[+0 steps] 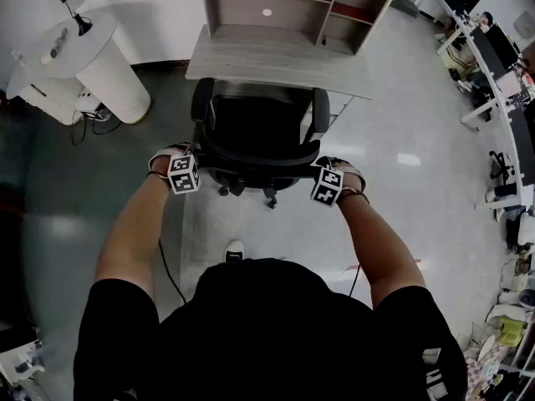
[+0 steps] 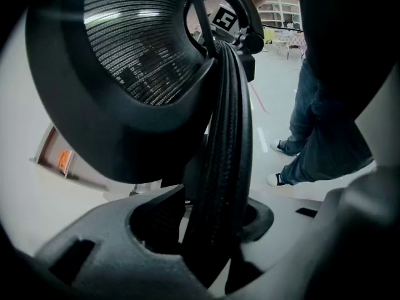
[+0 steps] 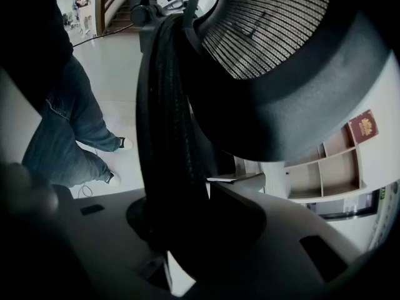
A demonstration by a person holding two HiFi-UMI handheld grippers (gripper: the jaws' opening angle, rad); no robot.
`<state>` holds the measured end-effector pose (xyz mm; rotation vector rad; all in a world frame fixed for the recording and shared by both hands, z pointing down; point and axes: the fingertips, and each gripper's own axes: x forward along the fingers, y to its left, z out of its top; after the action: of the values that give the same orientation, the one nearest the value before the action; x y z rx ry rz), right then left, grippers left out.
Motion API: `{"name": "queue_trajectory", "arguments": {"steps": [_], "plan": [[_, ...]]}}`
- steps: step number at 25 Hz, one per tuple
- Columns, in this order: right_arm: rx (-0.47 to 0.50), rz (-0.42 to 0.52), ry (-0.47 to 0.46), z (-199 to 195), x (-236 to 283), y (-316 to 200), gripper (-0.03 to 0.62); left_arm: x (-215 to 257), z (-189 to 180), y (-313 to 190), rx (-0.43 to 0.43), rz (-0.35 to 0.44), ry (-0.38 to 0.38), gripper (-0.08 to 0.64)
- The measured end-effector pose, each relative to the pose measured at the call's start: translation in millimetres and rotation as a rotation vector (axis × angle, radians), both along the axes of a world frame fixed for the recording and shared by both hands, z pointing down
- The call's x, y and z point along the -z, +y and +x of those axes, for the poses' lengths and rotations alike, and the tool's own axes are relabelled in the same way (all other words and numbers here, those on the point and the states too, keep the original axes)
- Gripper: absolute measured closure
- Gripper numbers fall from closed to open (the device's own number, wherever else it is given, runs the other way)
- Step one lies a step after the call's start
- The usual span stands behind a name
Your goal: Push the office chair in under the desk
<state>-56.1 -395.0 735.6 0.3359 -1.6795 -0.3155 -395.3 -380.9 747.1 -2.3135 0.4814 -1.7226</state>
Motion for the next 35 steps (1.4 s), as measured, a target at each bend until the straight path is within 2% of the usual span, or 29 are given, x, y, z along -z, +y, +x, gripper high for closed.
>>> {"name": "queue_trajectory", "arguments": {"steps": [16,27,31,35], "plan": [[-0.002,0.007,0.0,1.2,-0.8,0.0,0.454,0.1,0.6,0.6,0.007,0.014,0.005,0.382],[0.004,0.005,-0.01,0.0,-1.0,2.9,0.448,-1.6,-0.1,4.0,0.029,-0.008,0.007,0.36],[-0.044,0.071,-0.063,-2.5,1.0,-0.4,0.425,-3.8,-1.6,5.7,0.013,-0.031,-0.014,0.365],[-0.103,0.06,-0.09,-2.9,3.2,2.3,0.37,-3.1,-1.3,9.9,0.024,-0.05,0.005,0.364]]}}
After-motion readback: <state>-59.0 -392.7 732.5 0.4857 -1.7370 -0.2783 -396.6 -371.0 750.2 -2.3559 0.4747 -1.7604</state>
